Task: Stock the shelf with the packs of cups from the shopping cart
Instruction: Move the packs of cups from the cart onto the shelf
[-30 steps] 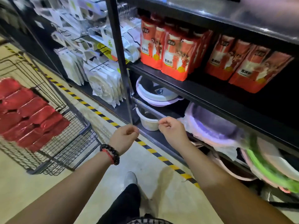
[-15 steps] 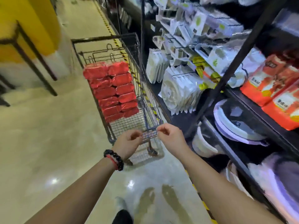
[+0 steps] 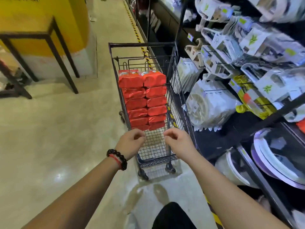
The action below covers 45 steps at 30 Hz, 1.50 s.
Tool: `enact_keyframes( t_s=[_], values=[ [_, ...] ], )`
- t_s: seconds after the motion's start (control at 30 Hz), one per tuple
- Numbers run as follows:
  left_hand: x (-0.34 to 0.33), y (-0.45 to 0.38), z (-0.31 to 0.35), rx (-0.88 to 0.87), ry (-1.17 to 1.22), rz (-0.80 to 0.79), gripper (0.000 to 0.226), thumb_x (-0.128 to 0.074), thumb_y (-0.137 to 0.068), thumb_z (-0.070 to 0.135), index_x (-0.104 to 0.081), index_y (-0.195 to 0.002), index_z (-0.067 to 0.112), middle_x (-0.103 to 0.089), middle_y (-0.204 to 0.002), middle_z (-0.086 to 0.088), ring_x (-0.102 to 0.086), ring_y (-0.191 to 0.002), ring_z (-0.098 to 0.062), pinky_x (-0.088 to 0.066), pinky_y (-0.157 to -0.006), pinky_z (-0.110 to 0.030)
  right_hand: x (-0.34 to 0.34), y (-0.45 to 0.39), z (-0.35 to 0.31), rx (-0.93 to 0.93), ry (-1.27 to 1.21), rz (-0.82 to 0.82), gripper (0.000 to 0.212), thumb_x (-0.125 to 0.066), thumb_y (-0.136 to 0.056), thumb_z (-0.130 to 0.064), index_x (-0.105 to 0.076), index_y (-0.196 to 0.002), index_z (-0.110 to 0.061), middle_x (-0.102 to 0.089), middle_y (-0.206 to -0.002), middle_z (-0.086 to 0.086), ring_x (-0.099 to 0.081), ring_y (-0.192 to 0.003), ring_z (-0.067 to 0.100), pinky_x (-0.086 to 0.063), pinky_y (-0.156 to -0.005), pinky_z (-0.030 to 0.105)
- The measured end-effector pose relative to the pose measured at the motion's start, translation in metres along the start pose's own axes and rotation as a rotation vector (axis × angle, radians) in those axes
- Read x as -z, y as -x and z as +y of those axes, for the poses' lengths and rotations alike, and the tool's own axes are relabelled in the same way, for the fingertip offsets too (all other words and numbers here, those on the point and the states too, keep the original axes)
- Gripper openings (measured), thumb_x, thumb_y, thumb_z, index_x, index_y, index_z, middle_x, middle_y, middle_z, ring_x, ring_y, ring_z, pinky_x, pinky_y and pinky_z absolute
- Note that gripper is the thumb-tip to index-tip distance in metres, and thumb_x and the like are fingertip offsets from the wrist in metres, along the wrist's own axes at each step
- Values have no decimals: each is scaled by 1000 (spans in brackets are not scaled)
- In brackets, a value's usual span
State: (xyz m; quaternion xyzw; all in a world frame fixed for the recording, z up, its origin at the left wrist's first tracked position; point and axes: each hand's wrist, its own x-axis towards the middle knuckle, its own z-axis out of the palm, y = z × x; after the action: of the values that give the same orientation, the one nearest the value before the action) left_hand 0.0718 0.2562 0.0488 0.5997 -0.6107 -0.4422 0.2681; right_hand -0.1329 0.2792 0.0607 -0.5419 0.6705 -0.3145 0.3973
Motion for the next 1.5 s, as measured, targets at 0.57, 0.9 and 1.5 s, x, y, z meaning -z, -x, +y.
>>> enact_keyframes(
  t_s=[0.57,0.9,1.5],
  values=[
    [-16,-215,33,151,-56,49,15,-62,-89,20,-63,-81,33,-66,-84,14,-62,-76,-8,-49,-68,-20,31,-258,10,-23,-60,-177,20,-63,-91,-17,-67,-85,-36,-59,-70,-13,-46,-47,-2,-41,-46,17],
    [-20,-303,39,250,27,120,17,-61,-89,22,-64,-80,36,-65,-78,15,-56,-65,-5,-45,-60,-21,42,-409,13,-118,39,-165,9,-63,-88,-25,-70,-90,-30,-68,-86,-11,-63,-78,13,-47,-70,28],
    [9,-339,18,388,345,158,12,-59,-89,16,-66,-81,22,-63,-83,4,-55,-73,-11,-47,-67,-26,-1,-523,-3,-656,-112,-173,68,-82,-71,-57,-58,-121,-18,-69,-103,4,-65,-86,20,-49,-56,27]
  ],
)
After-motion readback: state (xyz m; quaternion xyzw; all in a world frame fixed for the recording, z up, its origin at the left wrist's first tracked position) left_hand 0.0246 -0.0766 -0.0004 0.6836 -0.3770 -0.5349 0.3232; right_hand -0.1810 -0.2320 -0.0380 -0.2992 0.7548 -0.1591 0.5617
